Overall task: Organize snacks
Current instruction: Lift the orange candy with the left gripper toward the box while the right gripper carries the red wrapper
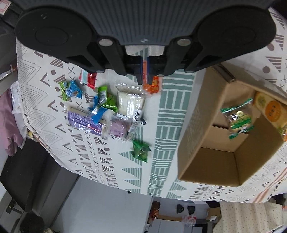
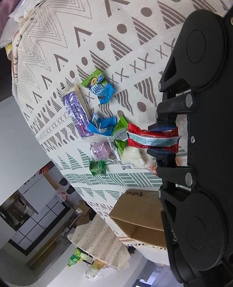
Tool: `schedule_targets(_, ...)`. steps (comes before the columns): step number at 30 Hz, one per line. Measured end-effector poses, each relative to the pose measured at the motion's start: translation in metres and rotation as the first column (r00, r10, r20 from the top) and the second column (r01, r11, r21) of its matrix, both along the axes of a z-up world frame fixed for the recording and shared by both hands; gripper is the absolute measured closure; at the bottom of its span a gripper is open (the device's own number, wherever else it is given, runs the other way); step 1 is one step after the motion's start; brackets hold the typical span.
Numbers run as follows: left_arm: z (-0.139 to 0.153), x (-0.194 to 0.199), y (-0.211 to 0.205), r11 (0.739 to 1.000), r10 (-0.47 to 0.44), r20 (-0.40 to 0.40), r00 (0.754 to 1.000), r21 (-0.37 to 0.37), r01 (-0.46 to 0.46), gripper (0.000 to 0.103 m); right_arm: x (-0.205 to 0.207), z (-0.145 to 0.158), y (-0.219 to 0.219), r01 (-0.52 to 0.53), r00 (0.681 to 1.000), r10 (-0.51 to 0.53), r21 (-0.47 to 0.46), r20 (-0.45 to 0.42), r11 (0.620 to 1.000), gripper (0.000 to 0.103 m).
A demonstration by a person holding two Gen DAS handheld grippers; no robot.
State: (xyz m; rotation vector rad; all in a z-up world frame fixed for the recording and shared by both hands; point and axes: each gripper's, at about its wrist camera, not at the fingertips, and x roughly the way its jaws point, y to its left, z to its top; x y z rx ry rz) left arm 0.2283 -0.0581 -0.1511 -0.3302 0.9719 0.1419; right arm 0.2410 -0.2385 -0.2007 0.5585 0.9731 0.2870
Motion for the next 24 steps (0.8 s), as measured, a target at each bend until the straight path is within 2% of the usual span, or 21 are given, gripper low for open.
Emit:
schedule_targets(9, 0.004, -0.007, -0.007, 1.0, -0.004, -0.002, 1.0, 0.003, 0.004, 0.099, -0.01, 0.004, -0.018, 0.042, 0.999, -0.042, 0.07, 0.0, 0.997, 0.083)
schedule_targets(17, -0.014, 0.002, -0.011, 1.0, -0.011, -0.054, 0.998, 0.001, 0.011, 0.095, -0.008, 0.0, -0.02, 0.053, 0.998, -0.052, 0.076, -0.024, 0.996, 0.083)
schedule_targets(20, -0.024, 0.01, -0.01, 1.0, -0.018, -0.084, 0.996, 0.0, 0.018, 0.08, -0.005, -0.001, -0.018, 0.049, 0.999, -0.047, 0.071, -0.024, 0.996, 0.083)
schedule_targets(22, -0.03, 0.013, -0.008, 1.0, -0.013, -0.09, 0.996, 0.011, 0.014, 0.062, -0.004, -0.003, -0.017, 0.047, 0.998, -0.045, 0.064, -0.032, 0.997, 0.083)
schedule_targets(24, -0.037, 0.016, -0.006, 0.999, -0.002, -0.092, 0.996, 0.037, 0.006, 0.055, -0.002, -0.005, -0.016, 0.047, 0.998, -0.044, 0.055, -0.039, 0.997, 0.083)
